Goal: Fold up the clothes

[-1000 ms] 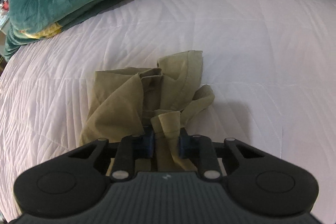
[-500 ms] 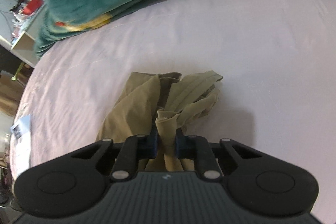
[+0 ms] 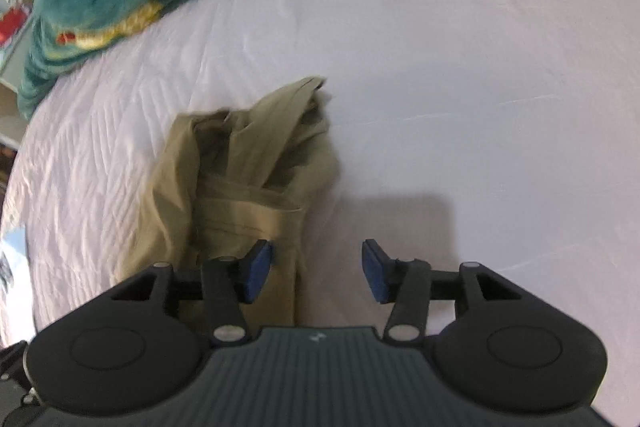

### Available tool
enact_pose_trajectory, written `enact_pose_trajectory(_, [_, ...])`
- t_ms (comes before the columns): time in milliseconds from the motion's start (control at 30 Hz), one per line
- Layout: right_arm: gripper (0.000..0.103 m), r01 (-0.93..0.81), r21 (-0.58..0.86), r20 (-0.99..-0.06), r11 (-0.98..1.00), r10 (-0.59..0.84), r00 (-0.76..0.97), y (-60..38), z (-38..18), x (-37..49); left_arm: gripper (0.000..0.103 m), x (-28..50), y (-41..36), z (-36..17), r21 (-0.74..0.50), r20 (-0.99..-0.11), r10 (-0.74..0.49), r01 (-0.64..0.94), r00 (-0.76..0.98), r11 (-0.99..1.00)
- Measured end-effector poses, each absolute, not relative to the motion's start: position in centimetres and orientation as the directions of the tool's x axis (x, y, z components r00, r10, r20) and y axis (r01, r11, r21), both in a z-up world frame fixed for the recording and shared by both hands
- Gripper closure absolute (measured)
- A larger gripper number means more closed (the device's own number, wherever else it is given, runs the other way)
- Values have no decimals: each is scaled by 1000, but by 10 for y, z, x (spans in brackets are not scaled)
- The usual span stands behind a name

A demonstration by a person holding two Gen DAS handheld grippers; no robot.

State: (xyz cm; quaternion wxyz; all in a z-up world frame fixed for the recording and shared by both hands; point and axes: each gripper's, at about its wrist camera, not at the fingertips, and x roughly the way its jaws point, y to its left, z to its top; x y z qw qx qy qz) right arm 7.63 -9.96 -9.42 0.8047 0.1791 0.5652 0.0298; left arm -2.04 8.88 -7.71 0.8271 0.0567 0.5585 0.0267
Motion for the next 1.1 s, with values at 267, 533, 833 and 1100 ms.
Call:
enact_pose_trajectory(267, [50, -4, 326, -895, 945, 311, 319, -77, -84, 106, 41, -17, 46, -77, 155, -916, 140, 8, 376, 988])
enact_pose_trajectory(533, [57, -134, 336, -900, 932, 360, 245, -41, -101, 128, 58, 2, 59, -109, 118, -928, 126, -45, 352, 992])
enact_pose_trajectory(833, [89, -180, 389, -888, 903, 420, 187, -24, -100, 141, 88, 8, 95, -117, 7, -940, 47, -120, 338, 993])
enact_pose_trajectory(1100, [90, -277, 412, -859, 868, 472, 199, 22, -65, 159, 89, 13, 139, -111, -46, -937, 24, -190, 350, 981])
